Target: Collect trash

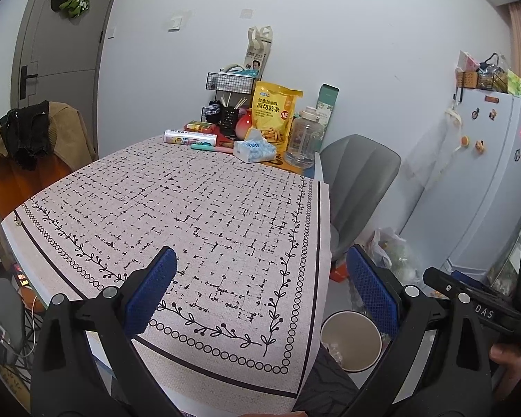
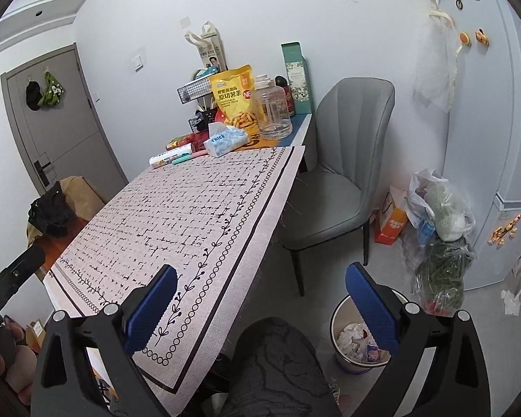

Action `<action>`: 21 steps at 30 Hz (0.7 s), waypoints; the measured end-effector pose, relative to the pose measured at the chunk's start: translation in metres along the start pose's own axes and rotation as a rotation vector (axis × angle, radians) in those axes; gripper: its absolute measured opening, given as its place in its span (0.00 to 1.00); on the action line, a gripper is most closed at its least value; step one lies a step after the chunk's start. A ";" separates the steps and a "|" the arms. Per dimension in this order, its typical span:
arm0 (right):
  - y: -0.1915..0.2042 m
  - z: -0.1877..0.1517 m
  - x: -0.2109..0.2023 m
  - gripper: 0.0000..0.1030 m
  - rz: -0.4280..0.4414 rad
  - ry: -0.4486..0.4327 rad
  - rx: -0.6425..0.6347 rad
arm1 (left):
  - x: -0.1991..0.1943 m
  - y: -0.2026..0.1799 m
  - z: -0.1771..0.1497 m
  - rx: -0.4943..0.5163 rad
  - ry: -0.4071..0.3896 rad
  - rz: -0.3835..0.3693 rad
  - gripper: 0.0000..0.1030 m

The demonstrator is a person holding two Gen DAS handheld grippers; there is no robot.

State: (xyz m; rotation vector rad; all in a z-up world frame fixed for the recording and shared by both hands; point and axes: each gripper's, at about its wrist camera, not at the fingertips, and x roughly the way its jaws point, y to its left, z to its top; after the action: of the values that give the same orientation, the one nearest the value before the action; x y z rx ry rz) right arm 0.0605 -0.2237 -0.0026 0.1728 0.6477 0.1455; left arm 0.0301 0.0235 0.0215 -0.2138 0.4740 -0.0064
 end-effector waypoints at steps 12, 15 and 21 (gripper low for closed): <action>0.014 -0.004 0.000 0.92 0.026 -0.005 -0.031 | -0.003 0.004 -0.002 -0.009 -0.005 0.003 0.94; 0.015 -0.007 0.002 0.92 0.033 0.005 -0.028 | -0.003 0.002 -0.003 -0.005 -0.003 -0.002 0.94; 0.018 -0.007 0.001 0.92 0.034 -0.001 -0.040 | -0.004 0.003 -0.002 -0.015 -0.006 0.003 0.94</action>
State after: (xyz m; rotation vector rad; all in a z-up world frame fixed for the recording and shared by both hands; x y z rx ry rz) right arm 0.0555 -0.2053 -0.0055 0.1450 0.6407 0.1910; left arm 0.0249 0.0266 0.0206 -0.2277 0.4684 0.0010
